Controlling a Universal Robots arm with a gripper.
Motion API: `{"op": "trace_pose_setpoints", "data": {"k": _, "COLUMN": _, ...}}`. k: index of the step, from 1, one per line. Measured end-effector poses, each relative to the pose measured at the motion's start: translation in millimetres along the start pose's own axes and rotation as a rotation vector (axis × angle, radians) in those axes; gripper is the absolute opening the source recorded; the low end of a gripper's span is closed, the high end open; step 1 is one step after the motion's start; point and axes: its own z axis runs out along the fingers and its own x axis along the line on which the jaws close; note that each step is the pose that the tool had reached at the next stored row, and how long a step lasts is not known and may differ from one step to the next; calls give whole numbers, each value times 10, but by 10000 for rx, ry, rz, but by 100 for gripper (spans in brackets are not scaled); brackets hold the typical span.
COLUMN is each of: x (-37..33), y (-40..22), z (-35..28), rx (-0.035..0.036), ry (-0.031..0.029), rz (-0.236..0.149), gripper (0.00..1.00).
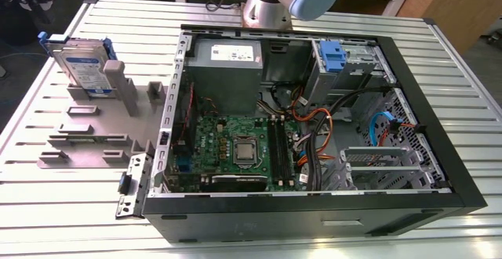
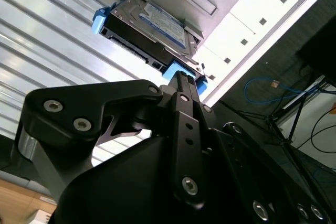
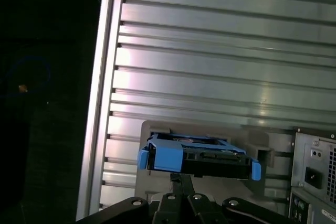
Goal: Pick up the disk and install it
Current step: 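Pick up the disk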
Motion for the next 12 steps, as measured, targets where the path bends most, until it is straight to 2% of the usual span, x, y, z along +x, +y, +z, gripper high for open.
{"op": "trace_pose_setpoints", "data": {"k": 12, "x": 0, "y": 0, "z": 0, "rx": -6, "ry": 25, "rz": -602, "gripper": 11}}
